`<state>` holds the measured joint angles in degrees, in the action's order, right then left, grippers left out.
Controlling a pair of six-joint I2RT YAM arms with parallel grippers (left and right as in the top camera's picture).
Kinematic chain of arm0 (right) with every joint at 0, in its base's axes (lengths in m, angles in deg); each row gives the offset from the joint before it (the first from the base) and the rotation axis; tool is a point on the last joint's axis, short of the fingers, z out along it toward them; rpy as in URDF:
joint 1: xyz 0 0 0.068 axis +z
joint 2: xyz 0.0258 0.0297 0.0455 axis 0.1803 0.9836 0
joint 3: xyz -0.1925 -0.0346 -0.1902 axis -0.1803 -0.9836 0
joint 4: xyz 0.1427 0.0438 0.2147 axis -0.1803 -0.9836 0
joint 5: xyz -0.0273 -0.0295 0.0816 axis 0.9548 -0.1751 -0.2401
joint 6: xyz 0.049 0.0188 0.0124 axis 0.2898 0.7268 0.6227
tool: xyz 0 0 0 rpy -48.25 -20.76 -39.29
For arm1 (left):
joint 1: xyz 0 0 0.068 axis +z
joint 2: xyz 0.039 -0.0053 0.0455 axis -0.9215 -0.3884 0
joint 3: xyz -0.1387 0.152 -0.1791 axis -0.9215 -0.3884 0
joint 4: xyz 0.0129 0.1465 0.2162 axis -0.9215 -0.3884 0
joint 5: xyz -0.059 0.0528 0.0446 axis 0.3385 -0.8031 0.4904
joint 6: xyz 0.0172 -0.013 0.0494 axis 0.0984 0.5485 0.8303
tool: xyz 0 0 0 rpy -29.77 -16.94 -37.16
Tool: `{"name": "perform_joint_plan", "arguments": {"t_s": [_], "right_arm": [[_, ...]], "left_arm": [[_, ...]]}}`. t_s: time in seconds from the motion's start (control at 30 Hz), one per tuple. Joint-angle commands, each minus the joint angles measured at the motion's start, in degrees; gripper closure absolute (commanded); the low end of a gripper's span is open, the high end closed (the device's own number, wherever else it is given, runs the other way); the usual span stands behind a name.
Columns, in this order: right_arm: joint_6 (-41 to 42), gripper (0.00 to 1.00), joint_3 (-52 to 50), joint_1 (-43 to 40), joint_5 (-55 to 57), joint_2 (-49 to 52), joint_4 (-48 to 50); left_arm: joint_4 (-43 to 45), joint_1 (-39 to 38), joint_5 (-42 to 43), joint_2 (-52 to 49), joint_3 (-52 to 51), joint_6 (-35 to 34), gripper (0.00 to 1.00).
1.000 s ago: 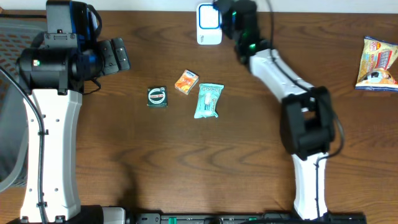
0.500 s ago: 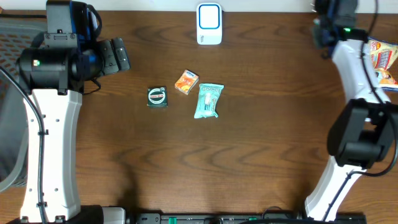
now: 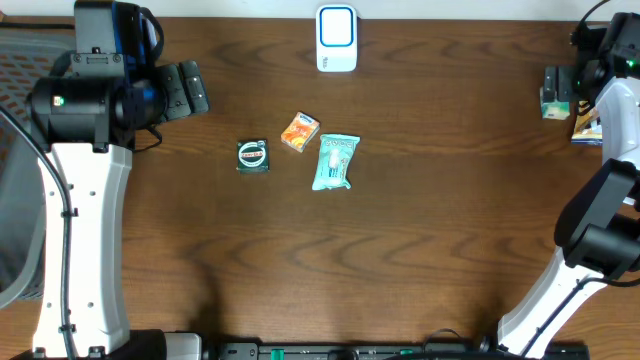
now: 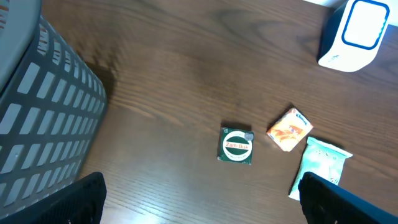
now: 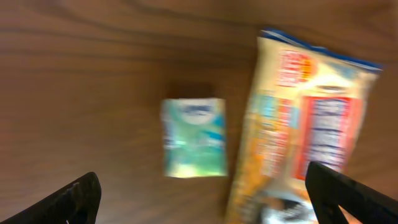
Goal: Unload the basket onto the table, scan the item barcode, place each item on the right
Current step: 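Carry the green Kleenex pack to the right edge and release it, then reach the right gripper to the mint-green wipes pack and grasp it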
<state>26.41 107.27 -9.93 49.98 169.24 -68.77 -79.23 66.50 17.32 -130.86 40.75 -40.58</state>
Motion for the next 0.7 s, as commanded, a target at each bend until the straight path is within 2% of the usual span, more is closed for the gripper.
{"name": "perform_joint_plan", "arguments": {"t_s": [0.0, 0.17, 0.27, 0.33, 0.53, 0.67], "right_arm": [[7.56, 0.01, 0.15, 0.9, -15.58, 0.96, -1.4], [17.38, 0.01, 0.15, 2.54, -39.41, 0.96, -6.03], [18.12, 0.01, 0.15, 4.87, -49.72, 0.96, -10.88], [18.12, 0.01, 0.15, 7.19, -52.59, 0.96, -13.44], [18.14, 0.02, 0.15, 16.13, -46.84, 0.96, -17.81], [20.72, 0.01, 0.15, 23.91, -32.89, 0.96, -20.74]], "left_arm": [[-0.15, -0.02, -0.31, -0.28, -0.04, 0.15, 0.02], [-0.15, -0.02, -0.31, -0.28, -0.04, 0.15, 0.02], [-0.15, -0.02, -0.31, -0.28, -0.04, 0.15, 0.02], [-0.15, -0.02, -0.31, -0.28, -0.04, 0.15, 0.02], [-0.15, -0.02, -0.31, -0.28, -0.04, 0.15, 0.02], [-0.15, -0.02, -0.31, -0.28, -0.04, 0.15, 0.02]]}}
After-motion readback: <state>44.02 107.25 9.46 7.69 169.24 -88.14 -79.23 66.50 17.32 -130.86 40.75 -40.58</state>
